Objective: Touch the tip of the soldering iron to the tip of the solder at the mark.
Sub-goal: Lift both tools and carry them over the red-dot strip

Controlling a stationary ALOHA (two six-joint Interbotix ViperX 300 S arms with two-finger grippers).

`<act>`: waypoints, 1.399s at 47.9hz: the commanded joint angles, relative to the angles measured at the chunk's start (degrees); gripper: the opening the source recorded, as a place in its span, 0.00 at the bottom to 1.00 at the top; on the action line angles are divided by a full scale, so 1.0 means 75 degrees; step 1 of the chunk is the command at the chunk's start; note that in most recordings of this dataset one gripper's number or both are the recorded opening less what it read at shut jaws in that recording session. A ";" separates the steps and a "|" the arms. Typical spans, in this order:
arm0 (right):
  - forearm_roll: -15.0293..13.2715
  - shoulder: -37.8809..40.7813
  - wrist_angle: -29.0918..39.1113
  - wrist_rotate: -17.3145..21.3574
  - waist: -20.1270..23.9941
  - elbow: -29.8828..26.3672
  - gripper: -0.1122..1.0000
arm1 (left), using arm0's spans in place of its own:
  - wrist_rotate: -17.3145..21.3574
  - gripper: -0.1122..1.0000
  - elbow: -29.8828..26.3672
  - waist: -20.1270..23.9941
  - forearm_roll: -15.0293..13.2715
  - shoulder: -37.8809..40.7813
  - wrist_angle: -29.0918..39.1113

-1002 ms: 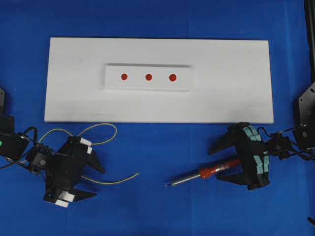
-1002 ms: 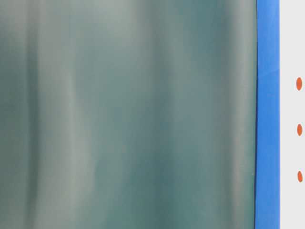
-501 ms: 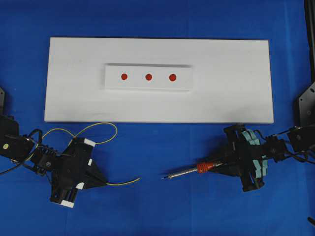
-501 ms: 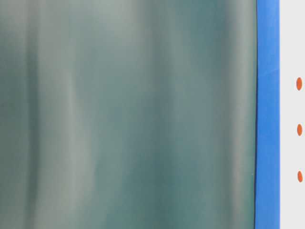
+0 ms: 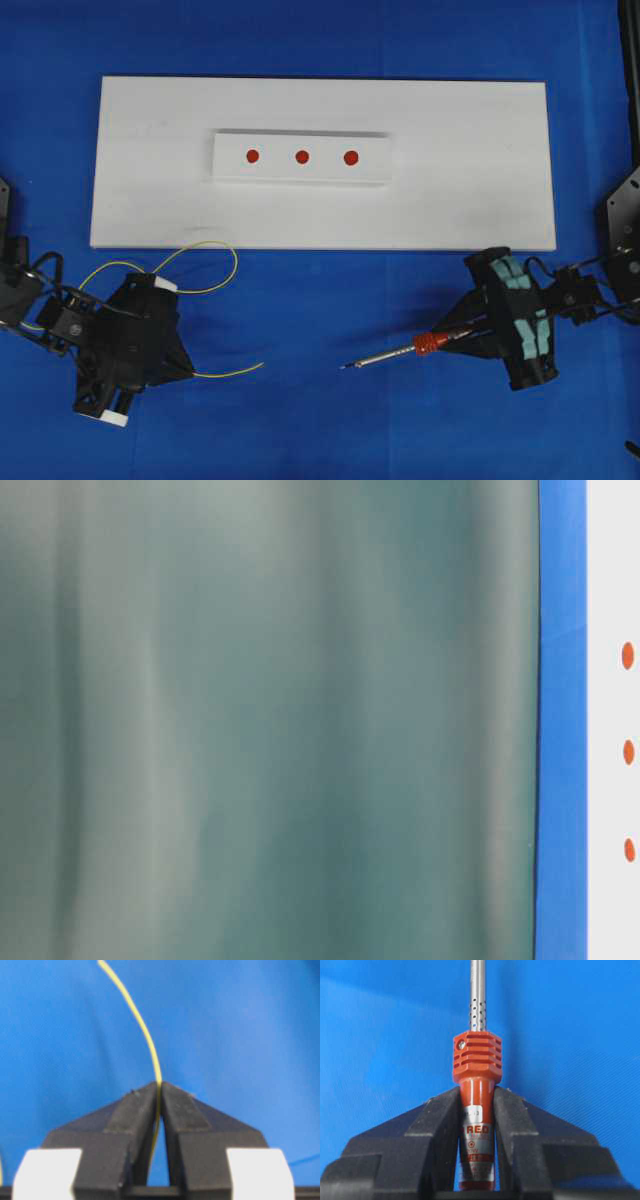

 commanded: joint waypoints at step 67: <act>-0.1453 -0.1957 0.6117 -0.0820 -0.4418 -0.2789 0.16 | 0.0410 0.12 -0.1441 0.4664 0.0187 -0.2461 0.5941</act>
